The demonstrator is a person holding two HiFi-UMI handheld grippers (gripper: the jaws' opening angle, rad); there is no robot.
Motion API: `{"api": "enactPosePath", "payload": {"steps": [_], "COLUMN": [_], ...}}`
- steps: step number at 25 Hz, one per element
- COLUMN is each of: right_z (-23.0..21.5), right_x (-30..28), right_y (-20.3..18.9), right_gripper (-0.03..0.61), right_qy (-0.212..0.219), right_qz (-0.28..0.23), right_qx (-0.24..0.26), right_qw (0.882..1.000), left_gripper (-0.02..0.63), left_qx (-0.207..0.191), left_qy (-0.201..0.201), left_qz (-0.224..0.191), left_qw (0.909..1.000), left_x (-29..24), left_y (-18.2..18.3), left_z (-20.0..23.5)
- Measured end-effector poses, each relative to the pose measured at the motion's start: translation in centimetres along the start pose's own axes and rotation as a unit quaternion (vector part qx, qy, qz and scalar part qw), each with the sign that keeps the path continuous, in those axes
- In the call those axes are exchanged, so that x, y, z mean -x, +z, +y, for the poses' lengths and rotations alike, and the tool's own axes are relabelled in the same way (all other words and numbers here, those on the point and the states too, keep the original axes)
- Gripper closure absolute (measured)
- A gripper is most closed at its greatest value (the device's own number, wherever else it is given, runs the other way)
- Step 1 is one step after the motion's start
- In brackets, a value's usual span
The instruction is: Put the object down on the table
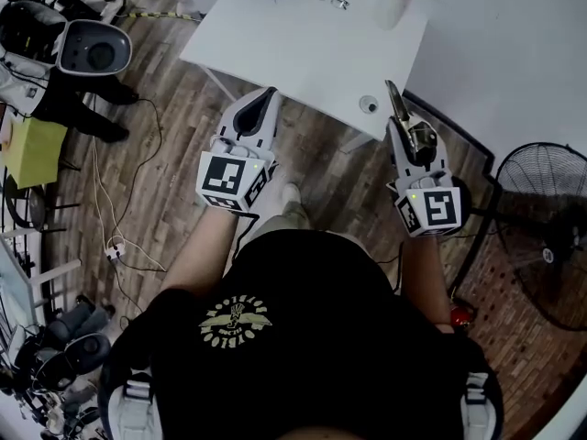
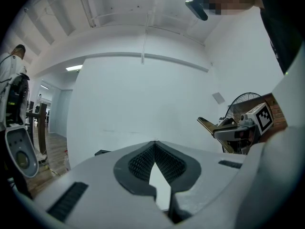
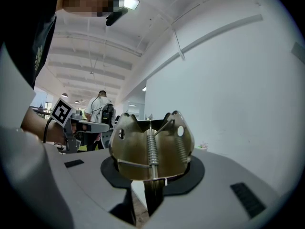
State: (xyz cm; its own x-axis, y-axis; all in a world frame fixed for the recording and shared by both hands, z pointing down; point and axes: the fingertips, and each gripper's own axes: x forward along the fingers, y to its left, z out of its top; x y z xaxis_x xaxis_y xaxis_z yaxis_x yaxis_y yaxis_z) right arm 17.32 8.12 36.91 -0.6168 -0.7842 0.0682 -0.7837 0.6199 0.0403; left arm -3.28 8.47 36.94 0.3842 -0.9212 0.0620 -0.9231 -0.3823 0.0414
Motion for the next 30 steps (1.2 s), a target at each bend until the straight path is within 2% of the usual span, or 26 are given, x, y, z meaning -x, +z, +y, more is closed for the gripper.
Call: {"api": "enactPosePath", "payload": {"steps": [19,30], "right_z": [1.1,1.0], "right_x": [-7.0,-7.4], "right_y": [2.1,3.3], "right_gripper": [0.462,0.462], "right_qy": [-0.035,-0.037], "right_qz": [0.005,0.006], "right_qx": [-0.008,-0.009], "right_qw": [0.999,0.999], "left_gripper": [0.607,0.607], "left_qx": [0.003,0.018], "left_qy": [-0.041,-0.039], "left_qz": [-0.011,-0.012], "left_qw": [0.9991,0.999], "left_x": [-4.3,-4.0], "left_y": [1.9,1.5], "left_z": [7.3,8.1]}}
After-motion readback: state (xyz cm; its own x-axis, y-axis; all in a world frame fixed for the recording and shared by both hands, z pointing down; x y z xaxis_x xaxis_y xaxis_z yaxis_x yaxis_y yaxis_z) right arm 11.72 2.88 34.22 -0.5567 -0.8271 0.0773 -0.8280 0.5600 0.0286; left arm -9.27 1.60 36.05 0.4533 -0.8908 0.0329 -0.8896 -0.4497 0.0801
